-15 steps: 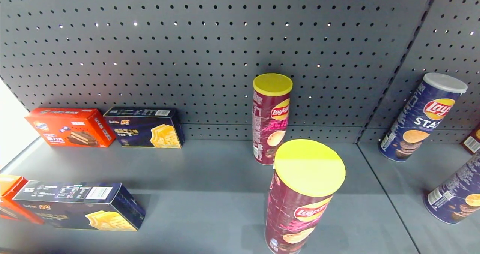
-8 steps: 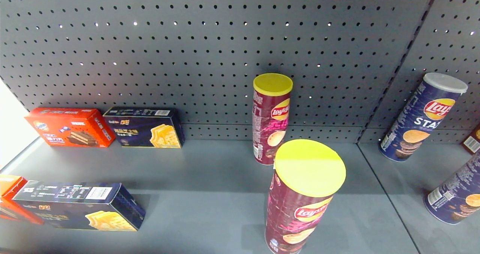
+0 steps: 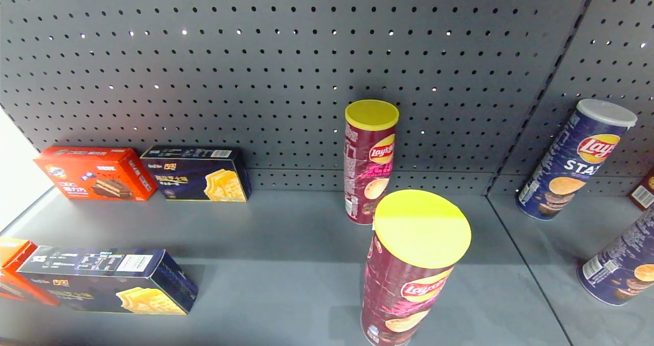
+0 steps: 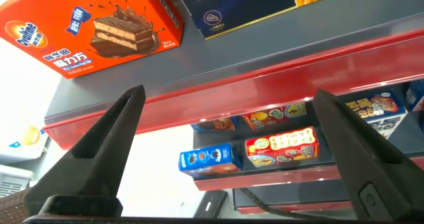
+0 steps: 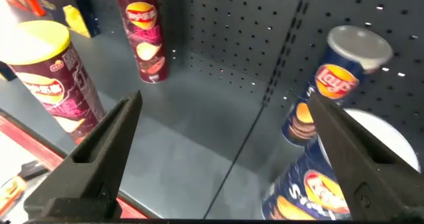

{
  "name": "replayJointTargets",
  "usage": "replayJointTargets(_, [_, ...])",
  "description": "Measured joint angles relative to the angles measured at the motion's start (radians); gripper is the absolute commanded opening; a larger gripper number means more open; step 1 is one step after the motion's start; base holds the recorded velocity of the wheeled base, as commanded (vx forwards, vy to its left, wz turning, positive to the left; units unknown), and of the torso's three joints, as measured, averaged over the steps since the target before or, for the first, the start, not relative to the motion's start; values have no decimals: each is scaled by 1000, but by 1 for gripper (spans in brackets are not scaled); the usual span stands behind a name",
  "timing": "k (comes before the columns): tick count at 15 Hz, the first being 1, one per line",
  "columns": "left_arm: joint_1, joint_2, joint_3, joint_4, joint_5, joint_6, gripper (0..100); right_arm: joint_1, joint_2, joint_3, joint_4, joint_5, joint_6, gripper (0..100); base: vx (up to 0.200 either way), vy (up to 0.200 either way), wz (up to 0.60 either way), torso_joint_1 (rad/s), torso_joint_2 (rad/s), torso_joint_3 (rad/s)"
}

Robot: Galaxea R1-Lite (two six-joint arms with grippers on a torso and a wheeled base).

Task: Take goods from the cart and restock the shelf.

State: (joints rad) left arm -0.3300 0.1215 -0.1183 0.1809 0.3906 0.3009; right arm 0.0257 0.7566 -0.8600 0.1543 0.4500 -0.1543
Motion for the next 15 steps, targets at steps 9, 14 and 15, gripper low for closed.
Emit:
replayJointTargets(9, [0,22,0,0,0,0,100,164,143,-48,-64,-6,0,100,0,0,0,0,0,0])
replayJointTargets(14, [0,29,0,0,0,0,100,281,234,-109,-64,-28,-1,100,0,0,0,0,0,0])
replayJointTargets(15, [0,29,0,0,0,0,100,302,251,-113,-64,-30,-1,100,0,0,0,0,0,0])
